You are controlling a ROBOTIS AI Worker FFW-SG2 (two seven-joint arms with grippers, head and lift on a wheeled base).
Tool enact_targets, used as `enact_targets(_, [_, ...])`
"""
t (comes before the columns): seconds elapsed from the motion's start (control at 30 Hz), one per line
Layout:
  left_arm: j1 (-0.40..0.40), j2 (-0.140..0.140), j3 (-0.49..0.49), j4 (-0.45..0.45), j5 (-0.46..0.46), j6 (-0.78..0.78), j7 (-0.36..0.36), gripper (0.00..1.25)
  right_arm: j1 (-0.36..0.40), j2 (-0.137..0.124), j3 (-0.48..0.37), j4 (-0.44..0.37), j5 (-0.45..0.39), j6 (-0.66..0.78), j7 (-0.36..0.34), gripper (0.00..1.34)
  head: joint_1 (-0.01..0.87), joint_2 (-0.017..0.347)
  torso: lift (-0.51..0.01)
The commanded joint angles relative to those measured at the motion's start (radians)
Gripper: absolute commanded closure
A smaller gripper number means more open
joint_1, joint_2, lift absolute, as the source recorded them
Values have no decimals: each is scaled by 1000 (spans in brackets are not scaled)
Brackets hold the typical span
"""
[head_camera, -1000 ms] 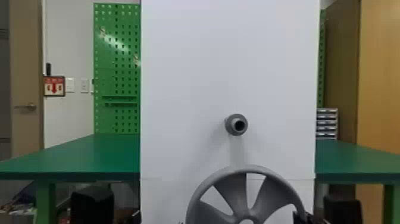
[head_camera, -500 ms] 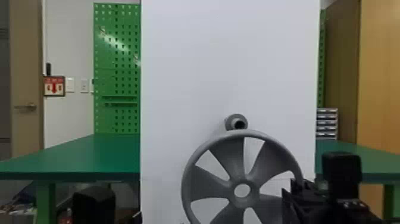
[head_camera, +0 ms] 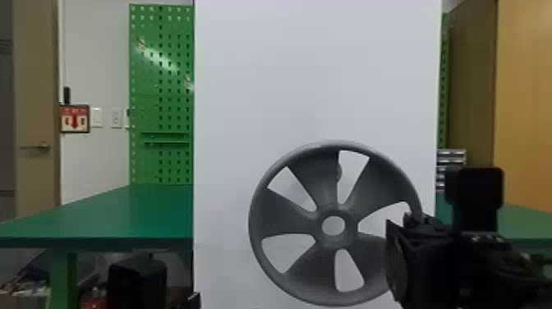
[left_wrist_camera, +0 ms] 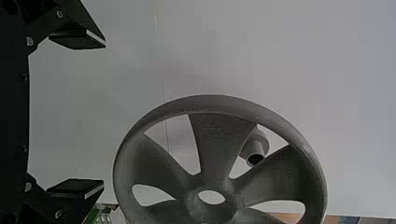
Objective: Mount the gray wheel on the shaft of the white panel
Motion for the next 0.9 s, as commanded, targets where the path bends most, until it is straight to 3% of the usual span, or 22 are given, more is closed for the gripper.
enact_targets(0.0, [-9,2,-10,0,0,7,5,217,-38,-2,7,-4,-32,20,-38,1184,38,40,-510])
enact_targets(0.3, [-21,6,-25,0,0,20,16,217,-96,-10,23,8,-72,37,-119,1182,38,40,-510])
enact_targets(0.87, [-37,14,-36,0,2,24,22,223,-148,-14,18,62,-113,22,-142,1184,38,40,-510])
